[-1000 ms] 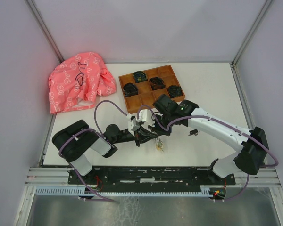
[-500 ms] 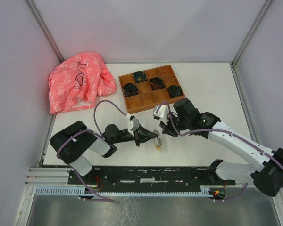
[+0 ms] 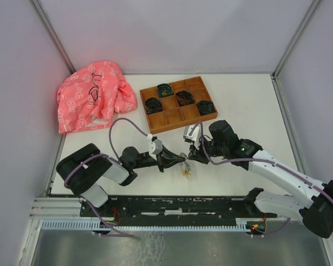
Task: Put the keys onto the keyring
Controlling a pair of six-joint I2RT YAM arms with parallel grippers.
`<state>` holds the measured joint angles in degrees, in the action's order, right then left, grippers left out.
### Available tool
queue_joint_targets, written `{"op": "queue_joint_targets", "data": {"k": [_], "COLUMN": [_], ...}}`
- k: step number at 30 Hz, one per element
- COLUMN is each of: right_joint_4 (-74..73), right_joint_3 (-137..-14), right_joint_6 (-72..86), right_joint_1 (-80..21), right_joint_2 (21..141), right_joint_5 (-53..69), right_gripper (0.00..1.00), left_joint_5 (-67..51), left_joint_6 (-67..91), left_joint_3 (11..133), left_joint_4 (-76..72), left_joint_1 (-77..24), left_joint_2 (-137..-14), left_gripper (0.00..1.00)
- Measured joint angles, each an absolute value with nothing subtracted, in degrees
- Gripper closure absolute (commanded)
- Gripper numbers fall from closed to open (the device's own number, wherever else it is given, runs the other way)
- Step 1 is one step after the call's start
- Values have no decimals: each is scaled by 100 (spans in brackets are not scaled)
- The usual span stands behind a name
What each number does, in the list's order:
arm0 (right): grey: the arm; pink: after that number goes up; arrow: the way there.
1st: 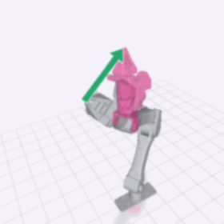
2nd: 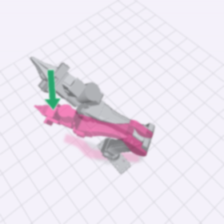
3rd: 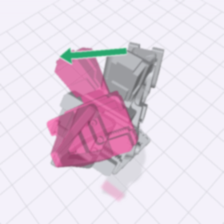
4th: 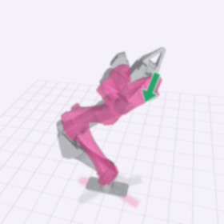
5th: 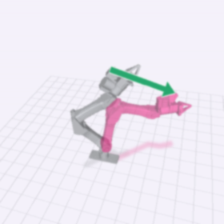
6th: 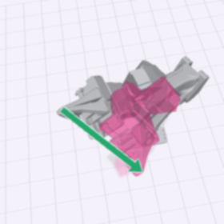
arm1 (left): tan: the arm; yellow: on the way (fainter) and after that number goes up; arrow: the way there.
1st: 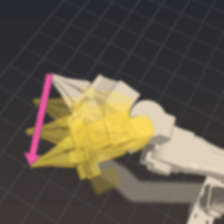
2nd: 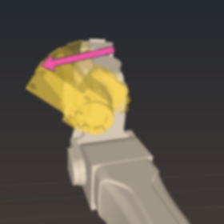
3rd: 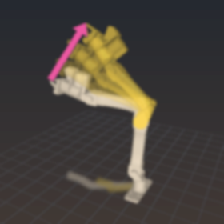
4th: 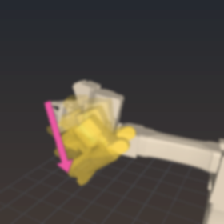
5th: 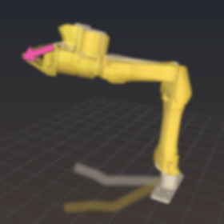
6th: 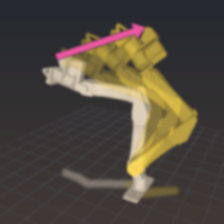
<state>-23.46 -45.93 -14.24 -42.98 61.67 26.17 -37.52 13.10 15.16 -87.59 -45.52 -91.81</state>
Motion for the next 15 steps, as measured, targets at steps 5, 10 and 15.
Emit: {"op": "queue_joint_targets", "data": {"k": [5,10,15], "right_joint_4": [-2298,-2305,-2279], "right_joint_3": [-4556,-4556,-4550], "right_joint_6": [-1400,-1393,-1391], "right_joint_1": [-4285,-4274,-4274], "right_joint_2": [6167,6167,6165], "right_joint_5": [2783,2851,2917], "right_gripper": [79,79,80], "left_joint_5": [-3743,-3741,-3739], "left_joint_6": [1310,1310,1310], "left_joint_3": [1509,1509,1509], "left_joint_4": [-8759,-8759,-8759], "left_joint_1": [-4552,-4552,-4552], "left_joint_2": [-9174,-9174,-9174], "left_gripper": [97,97,97]}}
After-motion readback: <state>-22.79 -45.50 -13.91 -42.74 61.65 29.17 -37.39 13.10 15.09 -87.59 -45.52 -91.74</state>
